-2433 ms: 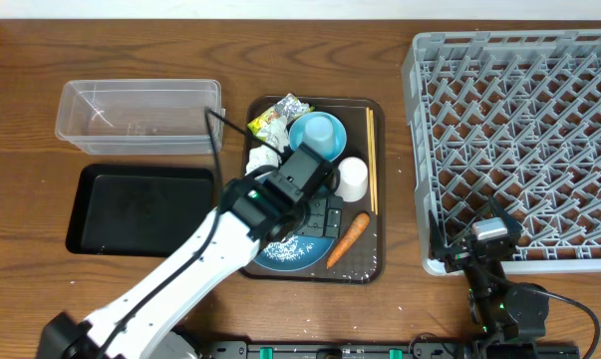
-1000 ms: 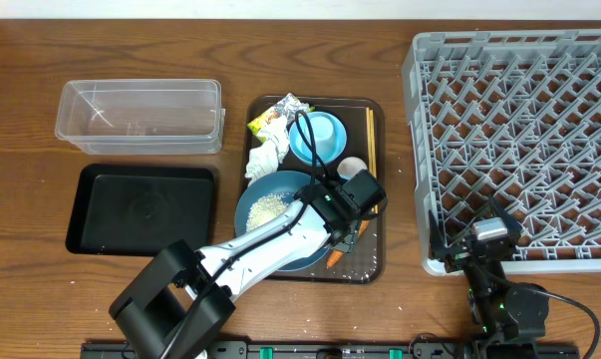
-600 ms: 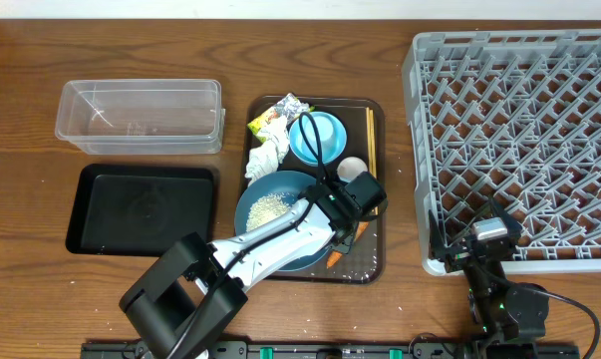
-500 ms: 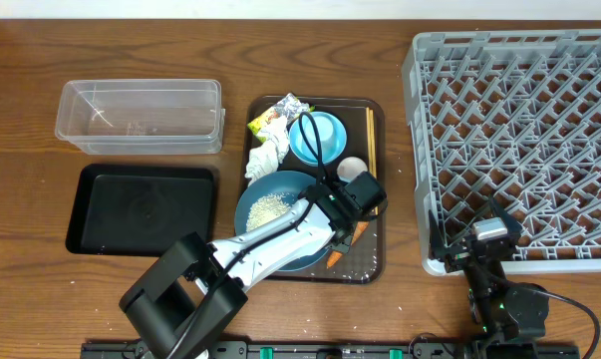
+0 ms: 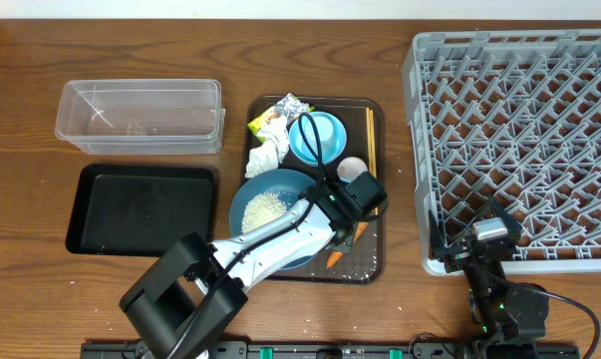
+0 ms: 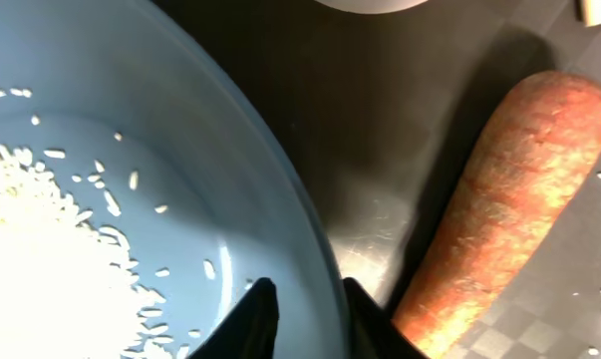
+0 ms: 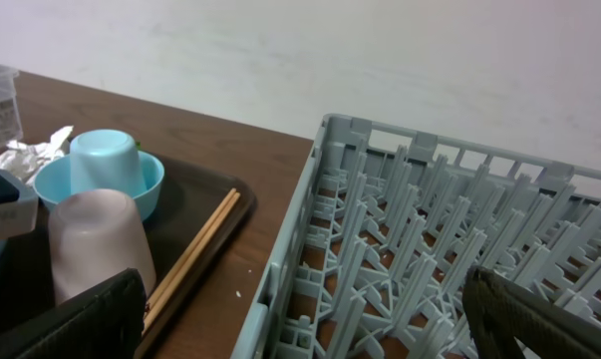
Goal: Sort waste into correct bins and load items into the dishwasher rack
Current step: 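Reach the left gripper to the blue plate and grasp its rim, then lift the blue plate with the left gripper over the black tray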
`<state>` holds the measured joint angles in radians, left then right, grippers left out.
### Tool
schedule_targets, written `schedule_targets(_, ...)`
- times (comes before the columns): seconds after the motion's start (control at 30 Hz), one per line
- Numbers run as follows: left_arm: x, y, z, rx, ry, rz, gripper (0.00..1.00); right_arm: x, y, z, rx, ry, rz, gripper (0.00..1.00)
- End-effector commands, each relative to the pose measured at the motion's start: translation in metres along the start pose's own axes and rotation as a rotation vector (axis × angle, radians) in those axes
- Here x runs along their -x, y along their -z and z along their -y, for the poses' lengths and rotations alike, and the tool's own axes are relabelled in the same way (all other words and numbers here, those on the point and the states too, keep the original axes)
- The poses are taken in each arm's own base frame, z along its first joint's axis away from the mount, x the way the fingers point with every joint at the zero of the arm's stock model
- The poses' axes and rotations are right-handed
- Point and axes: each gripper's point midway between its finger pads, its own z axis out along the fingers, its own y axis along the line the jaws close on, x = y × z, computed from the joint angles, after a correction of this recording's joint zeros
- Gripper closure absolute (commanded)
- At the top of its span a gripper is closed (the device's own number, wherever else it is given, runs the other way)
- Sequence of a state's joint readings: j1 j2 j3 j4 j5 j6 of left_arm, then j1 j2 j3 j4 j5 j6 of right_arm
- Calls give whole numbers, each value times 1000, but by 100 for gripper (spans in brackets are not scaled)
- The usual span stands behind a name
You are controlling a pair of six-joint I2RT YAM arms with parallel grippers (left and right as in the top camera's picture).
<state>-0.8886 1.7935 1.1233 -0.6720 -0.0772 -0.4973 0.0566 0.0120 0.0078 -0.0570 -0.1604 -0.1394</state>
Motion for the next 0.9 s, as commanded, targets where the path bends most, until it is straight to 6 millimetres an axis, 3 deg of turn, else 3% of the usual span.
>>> schedule_targets(0.0, -3, -3, -4, 18, -4, -12, 87, -1, 0, 3, -13, 7, -1, 1)
schedule_targets(0.1, -2, 1, -4, 18, -4, -10, 94, -1, 0, 3, -13, 7, -1, 1)
schedule_targets(0.33, 8, 23, -1, -7, -1, 37, 94, -1, 0, 3, -13, 7, -1, 1)
schedule_targets(0.67, 20, 70, -1, -75, 17, 146, 94, -1, 0, 3, -13, 7, -1, 1)
schedule_targets(0.87, 30, 97, -11, -65, 5, 241, 94, -1, 0, 3, -13, 7, -2, 1)
